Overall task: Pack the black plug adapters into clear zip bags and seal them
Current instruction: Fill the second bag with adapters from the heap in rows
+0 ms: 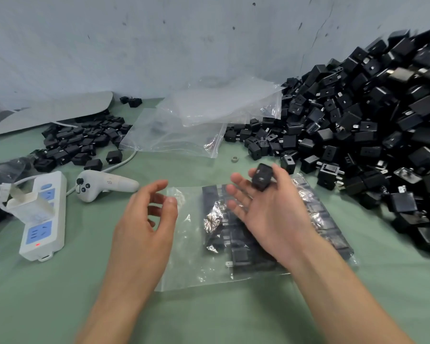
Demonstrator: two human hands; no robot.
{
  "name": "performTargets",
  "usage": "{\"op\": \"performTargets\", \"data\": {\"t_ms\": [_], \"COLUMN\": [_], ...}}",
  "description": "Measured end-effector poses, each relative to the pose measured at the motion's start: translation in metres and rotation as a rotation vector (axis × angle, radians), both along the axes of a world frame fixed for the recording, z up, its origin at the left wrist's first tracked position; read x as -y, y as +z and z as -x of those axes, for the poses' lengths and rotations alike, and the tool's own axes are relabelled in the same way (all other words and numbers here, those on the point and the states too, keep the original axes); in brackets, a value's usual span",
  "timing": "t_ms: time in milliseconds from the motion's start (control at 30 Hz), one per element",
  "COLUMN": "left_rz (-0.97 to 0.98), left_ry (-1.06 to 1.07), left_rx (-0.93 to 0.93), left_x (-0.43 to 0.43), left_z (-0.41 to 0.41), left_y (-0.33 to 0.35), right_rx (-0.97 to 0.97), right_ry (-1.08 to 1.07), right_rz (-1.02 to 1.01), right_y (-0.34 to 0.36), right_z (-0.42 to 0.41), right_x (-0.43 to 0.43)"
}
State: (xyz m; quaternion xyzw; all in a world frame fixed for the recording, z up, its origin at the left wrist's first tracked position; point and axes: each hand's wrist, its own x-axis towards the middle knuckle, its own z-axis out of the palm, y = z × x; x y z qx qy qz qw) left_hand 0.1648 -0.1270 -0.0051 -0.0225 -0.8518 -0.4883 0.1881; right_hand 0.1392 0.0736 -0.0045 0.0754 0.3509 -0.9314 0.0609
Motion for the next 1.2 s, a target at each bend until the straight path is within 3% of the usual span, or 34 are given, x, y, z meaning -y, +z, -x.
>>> {"op": "performTargets", "data": {"t_ms": [100, 200, 433, 567, 667, 800, 1000, 1200], "left_rz": [-0.108, -0.183, -0.405, -0.605, -0.44, -0.151, -0.095, 0.013], "left_ry": [-0.103, -0.245, -0.26, -0.199, -0.04, 0.095, -0.005, -0.232], "left_rx": [-0.024, 0.019, 0.031, 0.069, 0.129, 0.343, 0.489, 0.464], "left_x": [-0.02, -0.039, -0.051, -0.032, 0.005, 0.047, 0.056, 0.047], "left_z": [-0.003, -0.006, -0.005, 0.004, 0.011, 0.007, -0.004, -0.011], "left_y": [0.013, 0.017, 0.018, 0.021, 0.017, -0.001, -0.01, -0.005], "right_rx": [-0.084, -0.118, -0.217, -0.207, -0.195, -0.171, -0.207, -0.293], "right_ry": [0.07, 0.118, 0.141, 0.128, 0.02, -0.147, -0.241, -0.177], "right_rz": [-0.149, -0.161, -0.167, -0.351, -0.532, -0.683, -1.07, -1.456], "right_y": [0.006, 0.01, 0.017, 0.012, 0.01, 0.005, -0.007, -0.013], "right_z": [-0.006, -0.014, -0.02, -0.01, -0.005, -0.004, -0.006, -0.009], "right_x": [0.022, 0.044, 0.045, 0.031, 0.009, -0.015, -0.017, -0.01]}}
